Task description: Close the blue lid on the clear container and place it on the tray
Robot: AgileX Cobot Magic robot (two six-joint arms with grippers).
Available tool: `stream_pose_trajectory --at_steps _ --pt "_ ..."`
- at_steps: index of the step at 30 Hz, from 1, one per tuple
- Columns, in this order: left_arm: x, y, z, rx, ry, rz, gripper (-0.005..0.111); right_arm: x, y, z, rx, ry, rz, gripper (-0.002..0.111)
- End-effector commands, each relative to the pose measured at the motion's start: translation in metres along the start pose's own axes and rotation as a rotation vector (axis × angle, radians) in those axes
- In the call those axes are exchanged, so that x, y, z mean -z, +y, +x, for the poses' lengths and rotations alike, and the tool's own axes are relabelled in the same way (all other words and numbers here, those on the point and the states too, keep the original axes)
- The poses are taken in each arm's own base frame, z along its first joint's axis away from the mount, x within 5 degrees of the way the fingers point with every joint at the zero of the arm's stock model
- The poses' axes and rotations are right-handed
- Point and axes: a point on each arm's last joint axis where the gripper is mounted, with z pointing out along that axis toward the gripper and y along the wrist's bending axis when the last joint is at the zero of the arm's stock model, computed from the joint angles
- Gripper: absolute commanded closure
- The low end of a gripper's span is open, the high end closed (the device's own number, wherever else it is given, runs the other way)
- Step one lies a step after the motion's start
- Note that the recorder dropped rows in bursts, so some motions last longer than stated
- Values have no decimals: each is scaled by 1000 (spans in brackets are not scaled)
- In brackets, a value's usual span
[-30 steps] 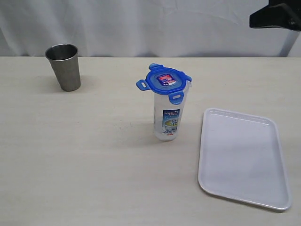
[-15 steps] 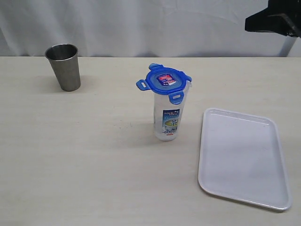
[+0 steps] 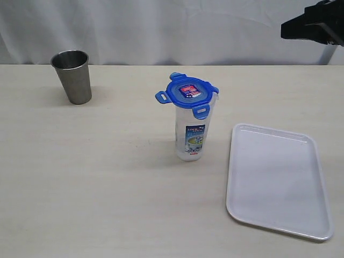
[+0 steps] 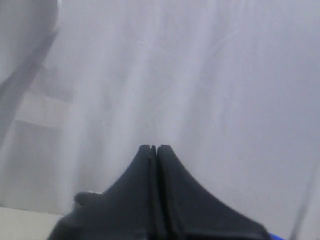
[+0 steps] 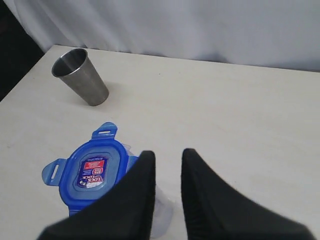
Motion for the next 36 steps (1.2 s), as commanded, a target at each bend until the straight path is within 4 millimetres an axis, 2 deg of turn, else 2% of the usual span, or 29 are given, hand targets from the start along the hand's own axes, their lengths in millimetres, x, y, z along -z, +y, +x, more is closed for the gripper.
stream_pose_trajectory --at_steps 1,3,8,10,13,17,20,26,30,32,36 --pt "-31 -17 1 32 179 198 107 -1 -2 2 1 -4 7 89" --pt "-58 -21 0 37 271 267 107 -3 -3 7 -10 8 7 89" --pt "-120 -26 24 124 408 511 107 -9 -15 17 -41 -4 86 89" --pt "-146 -23 45 126 494 523 107 -16 -23 24 -74 3 114 89" --pt "-175 -35 80 102 567 578 107 -32 -32 36 -79 51 88 89" --pt "-212 -51 108 0 676 544 107 -57 -44 53 -91 124 0 89" --pt "-222 -66 121 -75 747 558 107 -71 -51 60 -97 131 -37 89" --pt "-221 -95 137 -194 836 633 107 -84 -60 70 -67 151 -60 89" --pt "-233 -100 151 -211 861 616 107 -84 -57 69 -55 137 -87 89" --pt "-242 -102 149 -212 842 606 107 -84 -57 69 -55 137 -86 89" --pt "-243 -98 149 -250 870 557 107 -84 -58 69 -46 135 -80 89"
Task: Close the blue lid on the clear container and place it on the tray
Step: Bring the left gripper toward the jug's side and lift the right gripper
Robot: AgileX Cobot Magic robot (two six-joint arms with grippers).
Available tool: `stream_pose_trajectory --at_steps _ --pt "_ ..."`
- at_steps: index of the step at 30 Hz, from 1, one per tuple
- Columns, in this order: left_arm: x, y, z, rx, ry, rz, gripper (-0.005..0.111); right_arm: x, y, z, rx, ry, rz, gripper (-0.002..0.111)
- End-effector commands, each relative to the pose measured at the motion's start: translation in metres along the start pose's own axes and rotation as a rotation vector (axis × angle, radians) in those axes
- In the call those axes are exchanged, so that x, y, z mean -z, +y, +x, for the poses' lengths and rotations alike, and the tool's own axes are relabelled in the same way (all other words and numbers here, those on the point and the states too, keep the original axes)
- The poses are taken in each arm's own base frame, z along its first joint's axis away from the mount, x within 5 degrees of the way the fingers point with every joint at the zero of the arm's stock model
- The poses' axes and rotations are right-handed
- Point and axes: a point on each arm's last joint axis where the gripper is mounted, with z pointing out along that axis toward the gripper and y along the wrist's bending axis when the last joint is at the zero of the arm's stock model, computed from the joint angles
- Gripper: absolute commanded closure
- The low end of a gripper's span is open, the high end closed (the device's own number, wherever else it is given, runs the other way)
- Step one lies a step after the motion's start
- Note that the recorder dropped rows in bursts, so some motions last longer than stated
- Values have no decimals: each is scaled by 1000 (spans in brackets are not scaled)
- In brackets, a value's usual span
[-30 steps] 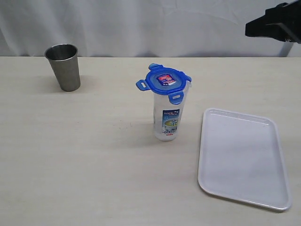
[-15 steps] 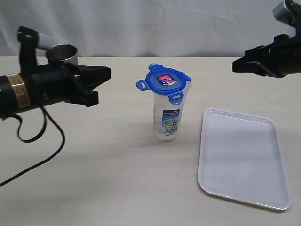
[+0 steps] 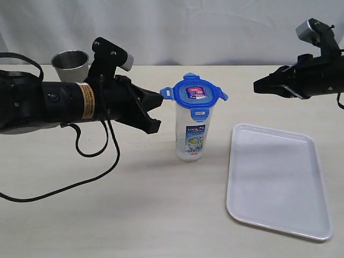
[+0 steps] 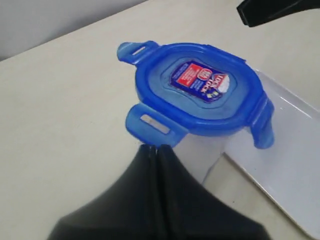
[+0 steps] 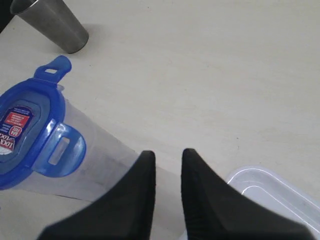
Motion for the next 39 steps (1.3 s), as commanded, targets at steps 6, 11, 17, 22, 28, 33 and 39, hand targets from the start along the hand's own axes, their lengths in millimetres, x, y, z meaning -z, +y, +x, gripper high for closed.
stream_pose_trajectory --at_steps 6,11,17,22,28,33,39 --pt "1 9 4 -21 86 -105 107 2 1 -3 26 -30 -14 89" --pt "24 21 -11 -21 22 -156 107 16 19 -13 126 -88 -73 89" --pt "52 22 -14 -24 -125 -88 107 8 65 -24 229 -117 -145 89" --pt "52 21 -13 -37 -132 -76 107 -23 95 -24 273 -107 -29 89" --pt "51 22 -11 -62 -119 -80 107 -37 116 -22 314 -80 -69 89" --pt "35 24 5 -52 -78 -47 107 -60 103 -17 264 11 -40 89" --pt "29 25 10 -48 -75 -28 107 -76 94 -15 242 113 -34 89"
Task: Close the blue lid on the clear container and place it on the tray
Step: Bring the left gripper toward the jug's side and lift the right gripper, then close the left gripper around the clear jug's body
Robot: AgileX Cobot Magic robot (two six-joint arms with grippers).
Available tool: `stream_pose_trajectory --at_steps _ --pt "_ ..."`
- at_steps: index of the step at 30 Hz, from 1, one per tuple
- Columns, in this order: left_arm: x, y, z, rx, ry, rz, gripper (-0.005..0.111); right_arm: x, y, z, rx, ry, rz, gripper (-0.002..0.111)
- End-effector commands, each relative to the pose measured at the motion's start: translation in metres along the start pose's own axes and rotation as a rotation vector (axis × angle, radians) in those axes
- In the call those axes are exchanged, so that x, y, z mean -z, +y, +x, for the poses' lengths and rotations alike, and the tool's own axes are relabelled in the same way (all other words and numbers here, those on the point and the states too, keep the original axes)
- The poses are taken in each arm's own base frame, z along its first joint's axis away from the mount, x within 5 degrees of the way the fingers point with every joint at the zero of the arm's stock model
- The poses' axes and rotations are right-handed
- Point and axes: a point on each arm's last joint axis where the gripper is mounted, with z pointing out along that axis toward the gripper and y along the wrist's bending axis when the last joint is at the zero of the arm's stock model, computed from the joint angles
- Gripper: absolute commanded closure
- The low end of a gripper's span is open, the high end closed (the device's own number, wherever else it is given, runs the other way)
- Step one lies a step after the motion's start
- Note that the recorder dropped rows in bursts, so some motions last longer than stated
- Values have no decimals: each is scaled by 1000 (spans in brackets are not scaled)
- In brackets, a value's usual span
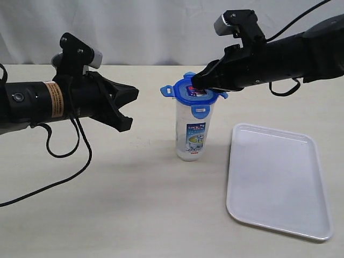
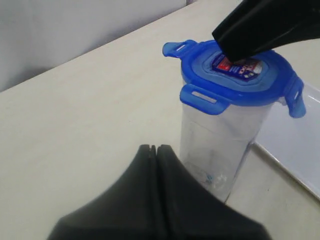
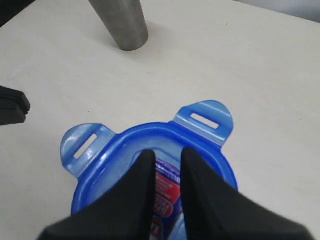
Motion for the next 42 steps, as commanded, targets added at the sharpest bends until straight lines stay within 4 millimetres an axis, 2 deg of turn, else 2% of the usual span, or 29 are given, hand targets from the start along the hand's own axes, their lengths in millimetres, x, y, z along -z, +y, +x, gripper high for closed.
stream_pose_trajectory --at_steps 1,5,12,14,18,19,21,23,26,31,35,39,42 --pt "-1 -2 0 0 -27 23 107 -9 -5 6 0 71 -5 89" --pt "-1 -1 -1 -18 -27 21 107 -5 -2 3 10 60 -7 89" --pt "-1 0 1 -106 -9 11 106 14 12 -7 60 40 -54 89" --pt "-1 0 1 -111 -2 6 101 20 16 -10 75 28 -63 89" --pt "-2 1 3 -126 8 3 69 33 21 -15 117 12 -43 89" --pt "-4 2 7 -135 28 -1 52 37 21 -16 120 12 -30 89" --pt "-9 3 15 -130 51 -1 31 42 21 -18 128 5 -18 89" --pt "-16 3 24 -144 62 20 19 48 17 -20 116 -8 -1 89" --pt "-26 0 35 -182 31 84 18 56 3 -16 75 -24 46 89" --pt "-21 12 28 -127 -164 141 18 71 -24 -7 -6 -93 134 89" --pt "-20 25 34 -96 -194 124 18 76 -26 -7 -9 -122 91 89" --pt "-40 30 51 -80 -168 155 18 76 -25 -8 -7 -129 77 89" --pt "-58 31 68 -134 -181 210 18 76 -24 -8 -1 -124 66 89"
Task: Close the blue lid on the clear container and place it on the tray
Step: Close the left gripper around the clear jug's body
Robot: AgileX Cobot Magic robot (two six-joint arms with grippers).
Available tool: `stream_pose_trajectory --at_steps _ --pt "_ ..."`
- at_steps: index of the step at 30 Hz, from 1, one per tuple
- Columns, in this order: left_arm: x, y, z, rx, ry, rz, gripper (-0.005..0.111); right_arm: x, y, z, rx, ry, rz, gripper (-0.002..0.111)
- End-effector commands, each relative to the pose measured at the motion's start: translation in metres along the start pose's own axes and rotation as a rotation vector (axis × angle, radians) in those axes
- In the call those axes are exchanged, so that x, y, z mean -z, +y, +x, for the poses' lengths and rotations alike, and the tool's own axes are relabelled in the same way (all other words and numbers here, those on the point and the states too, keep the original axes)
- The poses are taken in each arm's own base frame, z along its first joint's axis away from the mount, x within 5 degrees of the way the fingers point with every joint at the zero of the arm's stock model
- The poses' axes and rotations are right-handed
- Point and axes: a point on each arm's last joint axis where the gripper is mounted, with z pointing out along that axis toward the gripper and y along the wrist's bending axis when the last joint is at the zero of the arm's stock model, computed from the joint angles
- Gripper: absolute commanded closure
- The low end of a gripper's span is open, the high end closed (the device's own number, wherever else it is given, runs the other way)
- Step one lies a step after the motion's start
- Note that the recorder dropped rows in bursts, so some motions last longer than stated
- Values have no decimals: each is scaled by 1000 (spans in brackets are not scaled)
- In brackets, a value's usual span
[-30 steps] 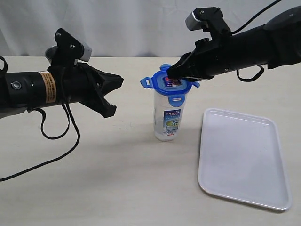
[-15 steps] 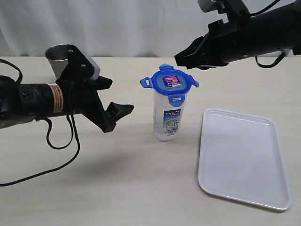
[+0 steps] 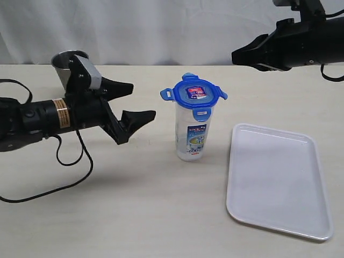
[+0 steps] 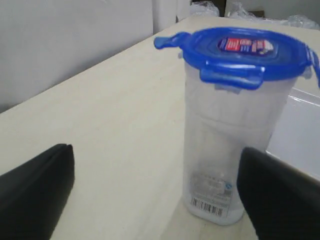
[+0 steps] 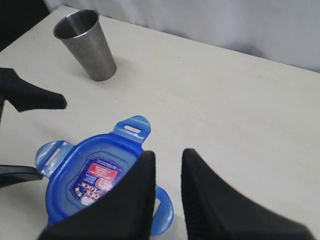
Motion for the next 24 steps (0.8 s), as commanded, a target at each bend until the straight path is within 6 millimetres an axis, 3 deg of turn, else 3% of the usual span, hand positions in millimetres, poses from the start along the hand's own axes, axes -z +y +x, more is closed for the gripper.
stream_pose_trajectory --at_steps 1,9,19,24 --pt "-19 3 27 -54 -27 81 18 3 1 1 14 0 -16 89" --pt "-43 10 54 -34 -87 147 18 3 1 1 14 0 -16 89" --pt "-82 -15 56 -109 15 208 18 3 1 1 14 -1 -12 89" --pt "-90 -24 50 -137 1 247 18 3 1 1 16 0 -12 89"
